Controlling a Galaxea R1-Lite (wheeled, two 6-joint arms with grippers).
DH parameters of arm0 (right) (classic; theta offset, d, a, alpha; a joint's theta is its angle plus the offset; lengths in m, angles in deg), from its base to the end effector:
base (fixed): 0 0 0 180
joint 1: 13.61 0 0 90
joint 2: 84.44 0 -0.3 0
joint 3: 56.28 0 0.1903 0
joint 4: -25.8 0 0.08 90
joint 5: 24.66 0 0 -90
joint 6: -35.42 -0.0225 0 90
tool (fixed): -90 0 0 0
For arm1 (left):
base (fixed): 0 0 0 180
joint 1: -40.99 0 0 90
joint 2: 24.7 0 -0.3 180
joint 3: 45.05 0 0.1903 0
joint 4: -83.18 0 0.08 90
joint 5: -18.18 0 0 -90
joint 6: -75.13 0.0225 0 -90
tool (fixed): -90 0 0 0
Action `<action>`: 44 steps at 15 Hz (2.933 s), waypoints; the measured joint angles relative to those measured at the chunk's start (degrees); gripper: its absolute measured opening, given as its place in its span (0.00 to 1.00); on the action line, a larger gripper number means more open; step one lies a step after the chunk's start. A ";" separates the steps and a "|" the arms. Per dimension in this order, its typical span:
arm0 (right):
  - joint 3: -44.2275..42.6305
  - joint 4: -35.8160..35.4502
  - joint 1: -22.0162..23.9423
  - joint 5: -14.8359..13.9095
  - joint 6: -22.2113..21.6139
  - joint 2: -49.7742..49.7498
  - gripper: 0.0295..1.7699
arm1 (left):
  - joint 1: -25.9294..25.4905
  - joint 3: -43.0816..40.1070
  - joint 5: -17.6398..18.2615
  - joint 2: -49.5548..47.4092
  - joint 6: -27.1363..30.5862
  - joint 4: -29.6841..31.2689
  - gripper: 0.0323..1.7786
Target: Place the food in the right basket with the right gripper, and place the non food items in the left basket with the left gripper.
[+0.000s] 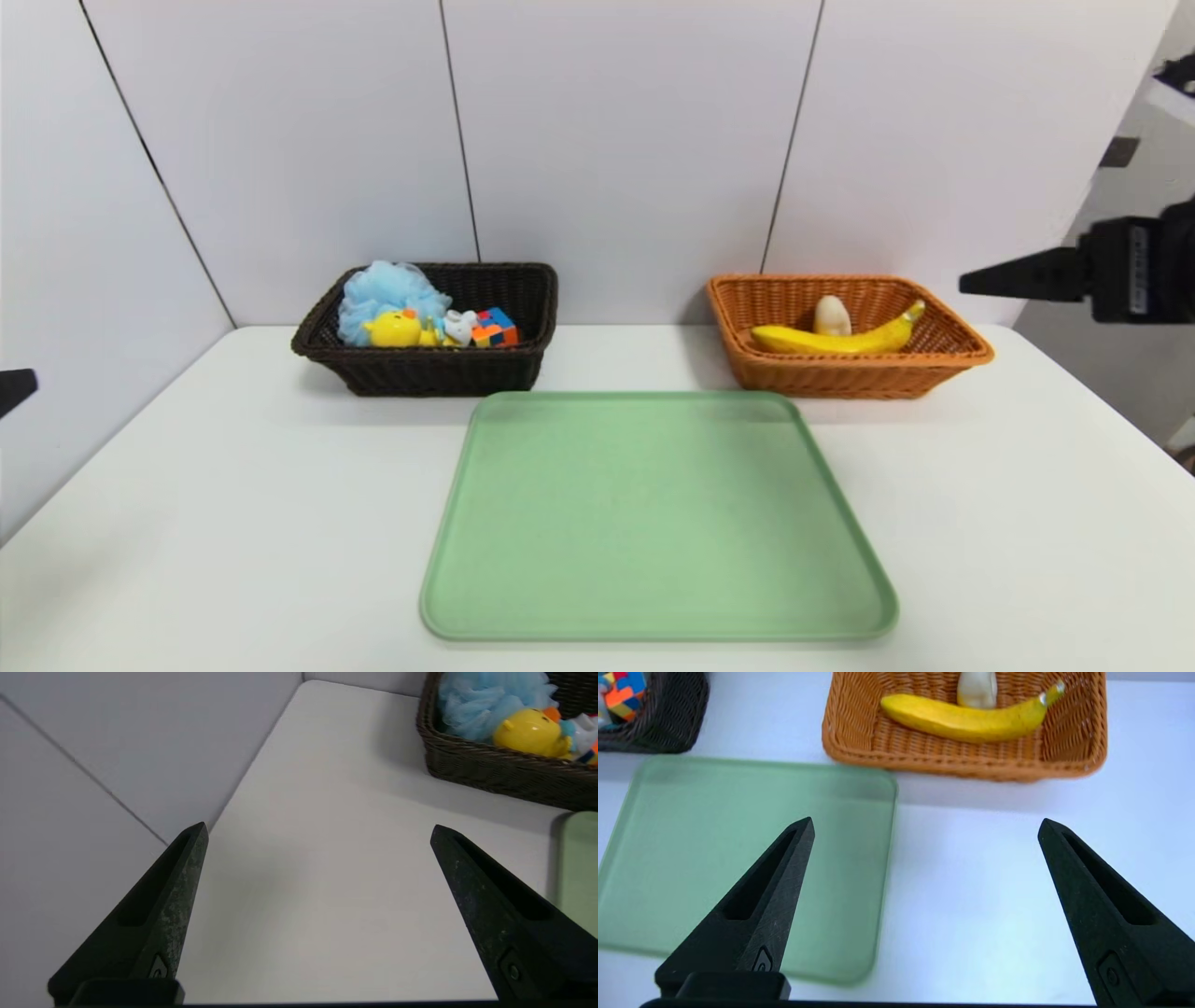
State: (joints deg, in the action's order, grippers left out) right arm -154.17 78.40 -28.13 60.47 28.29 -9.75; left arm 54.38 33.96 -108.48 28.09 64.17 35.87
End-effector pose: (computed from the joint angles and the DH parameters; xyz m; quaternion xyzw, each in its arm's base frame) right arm 0.1795 0.0445 0.3140 0.0173 0.2547 0.0656 0.9646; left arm 0.0817 -0.0056 0.2877 -0.0149 0.1461 0.2132 0.9659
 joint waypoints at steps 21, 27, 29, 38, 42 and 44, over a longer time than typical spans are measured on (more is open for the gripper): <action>51.54 -21.82 14.30 -2.73 2.97 -62.43 0.96 | -13.40 -35.01 12.91 -52.35 23.99 4.24 0.95; 61.01 -24.49 14.34 8.67 10.85 -72.85 0.96 | -13.40 -44.08 19.38 -52.76 24.34 13.01 0.95; 67.67 -30.90 14.36 9.39 13.36 -74.03 0.96 | -13.40 -49.48 19.91 -52.76 24.58 20.29 0.95; 74.47 -28.55 14.36 6.24 12.86 -74.79 0.96 | -13.40 -55.27 37.58 -52.76 17.13 24.80 0.95; 74.52 -28.53 14.36 6.17 12.75 -74.79 0.96 | -13.40 -55.60 37.28 -52.76 13.30 24.13 0.95; 74.52 -28.55 14.36 6.08 12.69 -74.79 0.96 | -13.40 -55.63 37.04 -52.76 11.29 24.23 0.95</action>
State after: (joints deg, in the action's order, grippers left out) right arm -79.64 49.85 -13.77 66.55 40.98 -84.54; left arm 40.99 -21.66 -71.44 -24.67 75.45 60.11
